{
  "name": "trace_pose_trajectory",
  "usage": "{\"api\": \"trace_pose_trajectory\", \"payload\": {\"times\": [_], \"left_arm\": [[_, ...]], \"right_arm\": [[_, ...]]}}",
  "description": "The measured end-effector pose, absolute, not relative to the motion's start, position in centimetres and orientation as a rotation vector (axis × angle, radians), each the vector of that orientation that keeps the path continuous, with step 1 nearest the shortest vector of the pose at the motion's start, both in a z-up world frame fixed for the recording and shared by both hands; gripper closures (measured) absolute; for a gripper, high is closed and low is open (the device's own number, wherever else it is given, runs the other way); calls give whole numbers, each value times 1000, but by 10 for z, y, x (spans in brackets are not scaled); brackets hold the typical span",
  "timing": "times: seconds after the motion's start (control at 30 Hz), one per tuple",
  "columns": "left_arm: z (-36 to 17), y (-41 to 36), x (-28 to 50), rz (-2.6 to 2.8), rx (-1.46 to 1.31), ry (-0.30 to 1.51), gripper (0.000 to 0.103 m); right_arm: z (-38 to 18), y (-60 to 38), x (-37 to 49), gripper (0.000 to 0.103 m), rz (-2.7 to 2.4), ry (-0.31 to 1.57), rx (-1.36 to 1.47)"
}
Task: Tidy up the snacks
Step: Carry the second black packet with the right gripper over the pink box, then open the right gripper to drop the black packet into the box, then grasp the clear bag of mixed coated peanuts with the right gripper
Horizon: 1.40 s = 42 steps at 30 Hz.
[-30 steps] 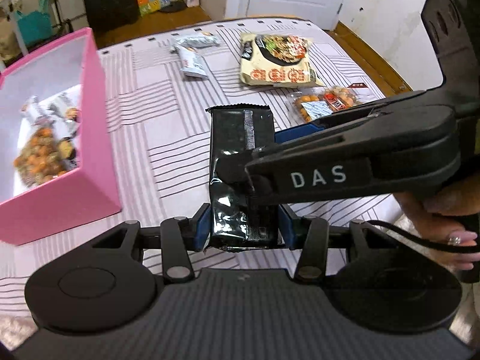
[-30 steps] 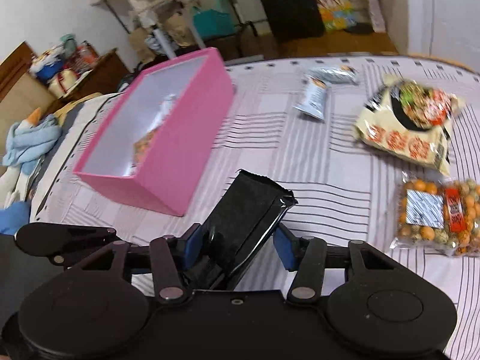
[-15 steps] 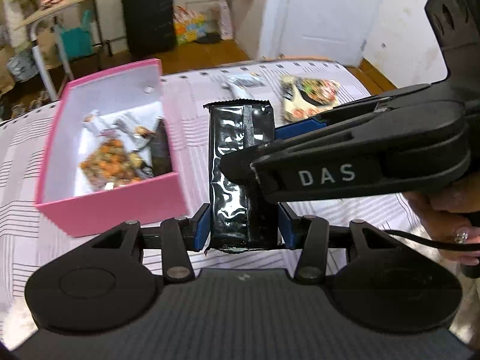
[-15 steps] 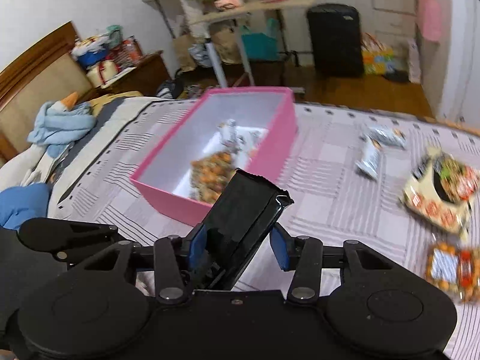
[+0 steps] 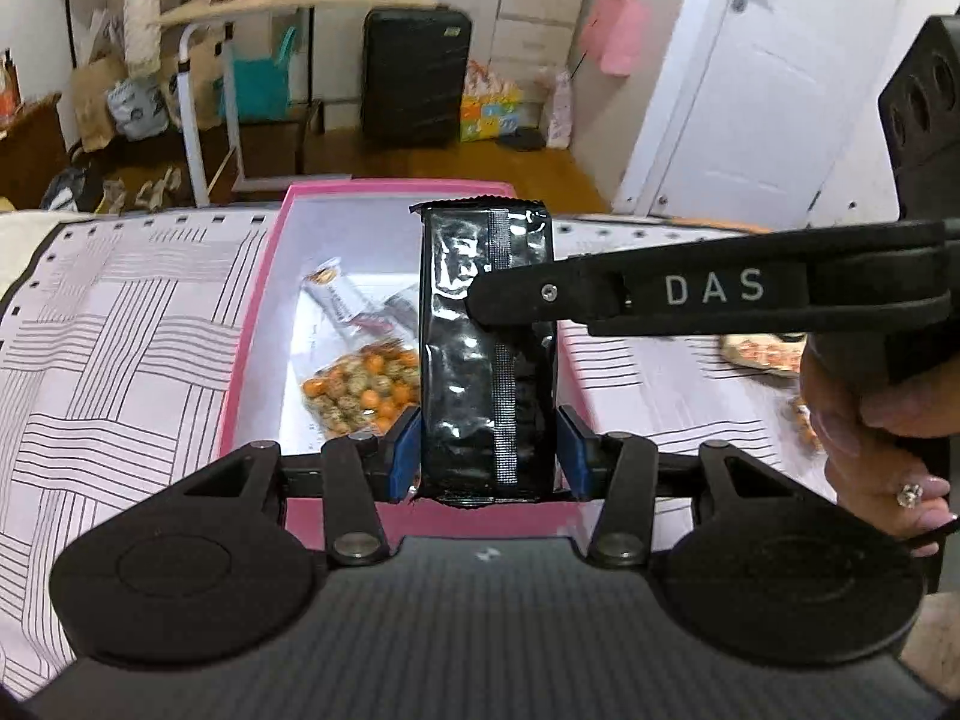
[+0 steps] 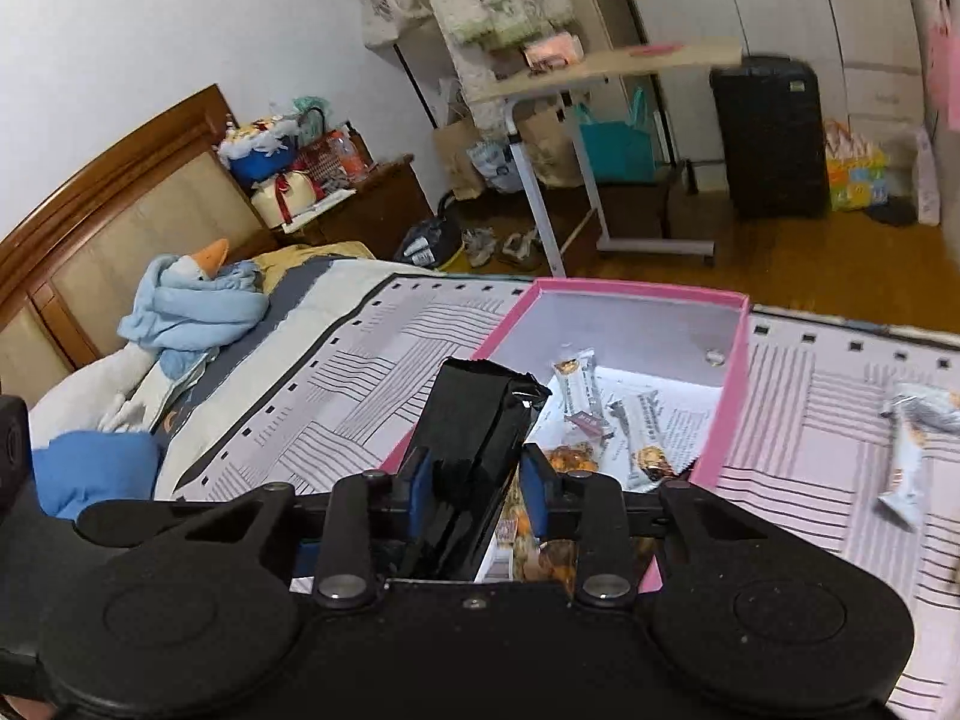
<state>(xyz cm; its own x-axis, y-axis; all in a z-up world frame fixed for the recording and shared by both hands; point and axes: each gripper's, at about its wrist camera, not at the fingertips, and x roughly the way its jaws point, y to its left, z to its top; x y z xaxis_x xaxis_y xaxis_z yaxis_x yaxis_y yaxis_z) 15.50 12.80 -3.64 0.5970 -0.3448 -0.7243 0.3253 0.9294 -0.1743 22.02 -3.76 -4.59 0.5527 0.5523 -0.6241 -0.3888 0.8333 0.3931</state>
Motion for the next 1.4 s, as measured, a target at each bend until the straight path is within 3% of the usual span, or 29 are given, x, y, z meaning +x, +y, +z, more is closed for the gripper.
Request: {"api": "trace_pose_trajectory", "payload": {"times": [0.27,0.43,0.7,0.8,1.17,1.4], "left_arm": [[-79,130,197,-342,5,990,56],[-89,121,191,-269,95,985,55],[-66,124,168,-284,83,963,54],[-55,118,157,-294,98,960,54],[-13,87,129,-366,152,925,54],[10,53,108,-432,187,890,51]], "right_arm": [[-93,-17,253,66,526,916,244],[-105,-21,252,64,435,923,230],[-73,-62,219,64,374,895,185],[-59,-84,207,57,332,923,177],[-7,-155,150,55,274,877,124],[13,-203,108,39,266,811,173]]}}
